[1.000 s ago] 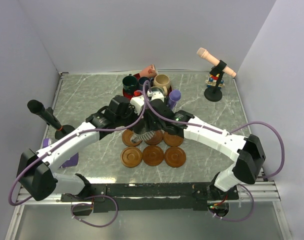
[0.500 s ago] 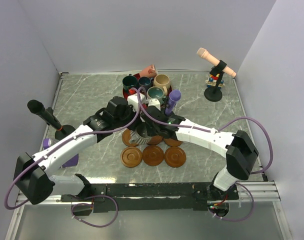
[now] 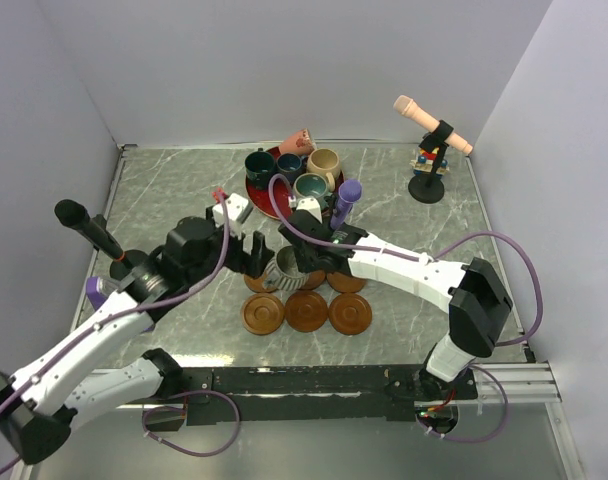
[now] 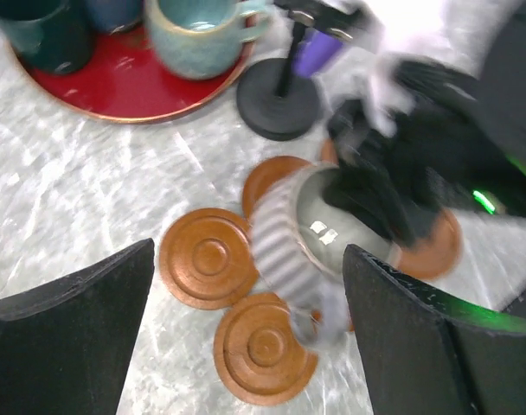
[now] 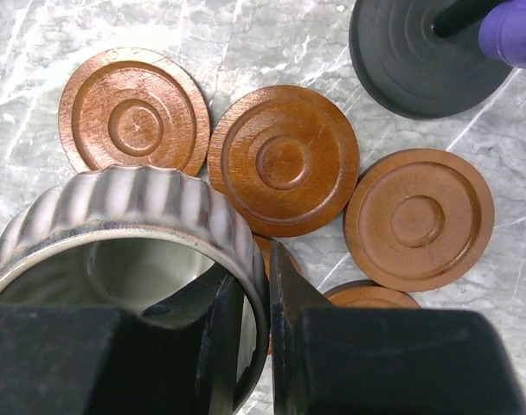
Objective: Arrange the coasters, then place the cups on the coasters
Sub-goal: Place the cup on the coaster.
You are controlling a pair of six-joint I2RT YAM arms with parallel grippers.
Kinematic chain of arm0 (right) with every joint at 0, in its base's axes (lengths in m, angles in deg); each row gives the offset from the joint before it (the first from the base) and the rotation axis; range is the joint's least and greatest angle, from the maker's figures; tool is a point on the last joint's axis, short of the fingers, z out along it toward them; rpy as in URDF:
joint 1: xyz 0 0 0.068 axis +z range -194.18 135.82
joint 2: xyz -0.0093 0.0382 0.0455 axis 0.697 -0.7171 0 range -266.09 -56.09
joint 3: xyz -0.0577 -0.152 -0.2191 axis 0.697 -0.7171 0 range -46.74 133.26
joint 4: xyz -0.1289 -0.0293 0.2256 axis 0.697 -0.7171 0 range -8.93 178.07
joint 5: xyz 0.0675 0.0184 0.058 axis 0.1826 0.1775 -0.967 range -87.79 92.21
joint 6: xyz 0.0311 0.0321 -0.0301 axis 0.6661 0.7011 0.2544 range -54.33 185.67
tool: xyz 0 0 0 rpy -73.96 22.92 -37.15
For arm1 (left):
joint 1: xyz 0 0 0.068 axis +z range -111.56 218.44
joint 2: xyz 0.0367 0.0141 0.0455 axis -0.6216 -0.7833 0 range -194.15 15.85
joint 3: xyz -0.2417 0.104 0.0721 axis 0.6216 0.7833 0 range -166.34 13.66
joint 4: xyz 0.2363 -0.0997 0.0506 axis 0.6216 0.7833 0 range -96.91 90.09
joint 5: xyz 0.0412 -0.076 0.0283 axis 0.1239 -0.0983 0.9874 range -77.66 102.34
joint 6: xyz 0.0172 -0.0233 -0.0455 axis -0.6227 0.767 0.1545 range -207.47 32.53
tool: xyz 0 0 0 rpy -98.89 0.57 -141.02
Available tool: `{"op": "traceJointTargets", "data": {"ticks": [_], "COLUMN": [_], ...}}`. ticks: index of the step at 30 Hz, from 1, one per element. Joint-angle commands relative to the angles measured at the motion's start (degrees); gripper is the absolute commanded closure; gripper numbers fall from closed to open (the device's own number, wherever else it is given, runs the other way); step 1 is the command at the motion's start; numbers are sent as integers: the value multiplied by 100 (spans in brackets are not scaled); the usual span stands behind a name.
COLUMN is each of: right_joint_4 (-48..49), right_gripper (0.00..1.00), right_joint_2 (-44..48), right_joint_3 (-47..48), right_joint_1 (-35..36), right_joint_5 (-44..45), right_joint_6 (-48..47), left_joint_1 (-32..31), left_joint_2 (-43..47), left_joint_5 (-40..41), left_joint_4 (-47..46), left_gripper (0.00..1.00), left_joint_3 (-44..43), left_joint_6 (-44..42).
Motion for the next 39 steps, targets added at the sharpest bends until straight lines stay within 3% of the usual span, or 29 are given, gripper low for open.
{"op": "traceJointTargets", "data": {"ticks": [1,7,11,15,19,22,25,26,30,34,39], "right_joint_4": [-6,-182,-147,-173,-208,-191,-278,-305,-227,-86,-50], "right_gripper": [100,100,100,100,100,100,100,100,80,48,36], "right_joint_2": [5,-109,-65,-74,-83,-92,-162,-162,-22,356,655], "right_joint_3": [560,885,886,895,904,895,930,921,781,491,209], "right_joint_1": [-49,-76,-76,-85,-102,-111,-111,-128,-260,-401,-796], "right_joint_5": [58,-74,-153,-153,-144,-206,-267,-320,-933,-1645,-2604], "right_joint_6": [10,-17,-43,-52,-52,-78,-113,-122,-568,-1149,-1791], "left_joint_1": [-24,-164,-428,-595,-692,-745,-806,-841,-929,-930,-930], "left_joint_2": [536,-68,-437,-693,-658,-597,-605,-614,-536,-185,150], "left_joint_5": [-1332,-1731,-688,-466,-263,-263,-272,-324,-667,-1036,-1502], "left_joint_4": [-462,38,81,144,82,-6,-15,-15,-32,-173,-270], "left_gripper": [5,10,13,21,40,63,95,99,99,99,99], "left_joint_3": [491,466,370,255,369,439,457,466,553,703,852], "left_joint_6": [-489,-665,-648,-639,-604,-630,-735,-779,-902,-1052,-1298]}}
